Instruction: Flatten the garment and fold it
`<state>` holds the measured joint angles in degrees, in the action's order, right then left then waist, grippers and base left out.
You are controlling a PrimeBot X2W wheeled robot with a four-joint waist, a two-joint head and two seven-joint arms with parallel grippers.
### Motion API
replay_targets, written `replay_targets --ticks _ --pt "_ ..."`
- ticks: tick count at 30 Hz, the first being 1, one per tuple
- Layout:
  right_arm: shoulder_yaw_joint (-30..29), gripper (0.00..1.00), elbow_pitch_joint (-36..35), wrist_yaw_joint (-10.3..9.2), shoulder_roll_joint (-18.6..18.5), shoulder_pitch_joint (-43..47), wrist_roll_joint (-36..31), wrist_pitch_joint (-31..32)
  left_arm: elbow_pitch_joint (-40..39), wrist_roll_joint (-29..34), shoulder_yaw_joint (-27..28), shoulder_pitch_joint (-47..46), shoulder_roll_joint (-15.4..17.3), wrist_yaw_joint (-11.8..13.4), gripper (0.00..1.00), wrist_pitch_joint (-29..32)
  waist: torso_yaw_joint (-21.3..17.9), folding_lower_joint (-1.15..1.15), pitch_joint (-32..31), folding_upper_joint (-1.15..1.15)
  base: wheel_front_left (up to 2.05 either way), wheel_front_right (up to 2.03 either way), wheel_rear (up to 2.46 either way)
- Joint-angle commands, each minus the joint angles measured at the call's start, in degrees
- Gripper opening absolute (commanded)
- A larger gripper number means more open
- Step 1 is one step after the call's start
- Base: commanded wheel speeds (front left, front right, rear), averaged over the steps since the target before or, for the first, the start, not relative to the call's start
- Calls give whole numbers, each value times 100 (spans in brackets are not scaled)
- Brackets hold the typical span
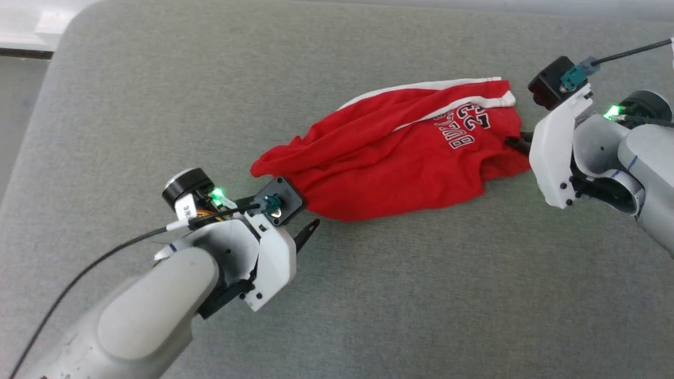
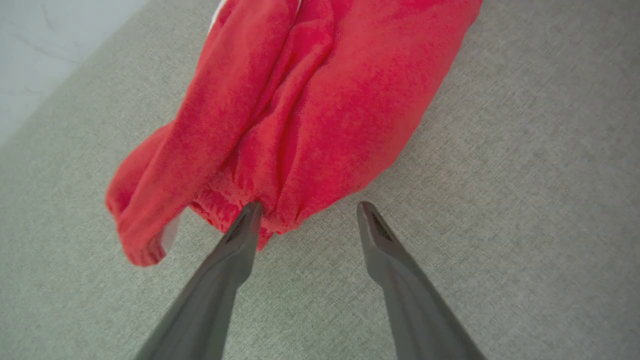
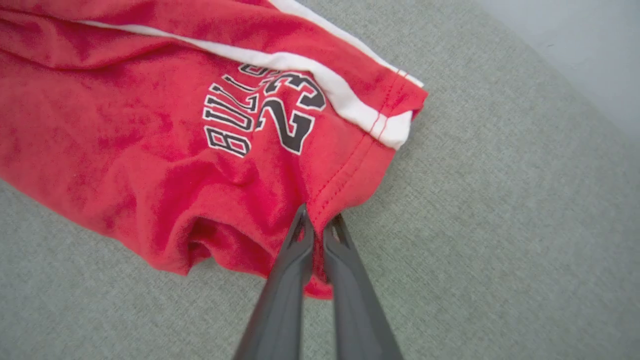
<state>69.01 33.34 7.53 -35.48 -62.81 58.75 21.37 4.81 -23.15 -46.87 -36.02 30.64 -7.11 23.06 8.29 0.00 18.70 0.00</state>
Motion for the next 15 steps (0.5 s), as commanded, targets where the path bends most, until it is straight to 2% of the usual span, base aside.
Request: replay_targets --ticks 1,7,13,14,15 --pt "38 0 -33 -4 42 -117 29 -57 36 -131 -119 -208 100 -34 100 54 -170 0 133 0 0 0 0" --pt "186 0 -94 -4 135 -354 27 -116 476 -189 -655 -664 307 -36 100 62 -363 0 325 0 0 0 0" --pt "300 0 -105 -4 143 -418 45 -161 926 -655 -1380 -835 362 -36 100 306 -430 0 382 0 0 0 0" --pt "312 0 -103 -4 139 -424 48 -173 943 -778 -1492 -865 380 -37 45 334 -431 0 380 0 0 0 0" --pt "322 0 -102 -4 133 -427 57 -198 958 -848 -1557 -909 398 -37 0 311 -429 0 377 0 0 0 0"
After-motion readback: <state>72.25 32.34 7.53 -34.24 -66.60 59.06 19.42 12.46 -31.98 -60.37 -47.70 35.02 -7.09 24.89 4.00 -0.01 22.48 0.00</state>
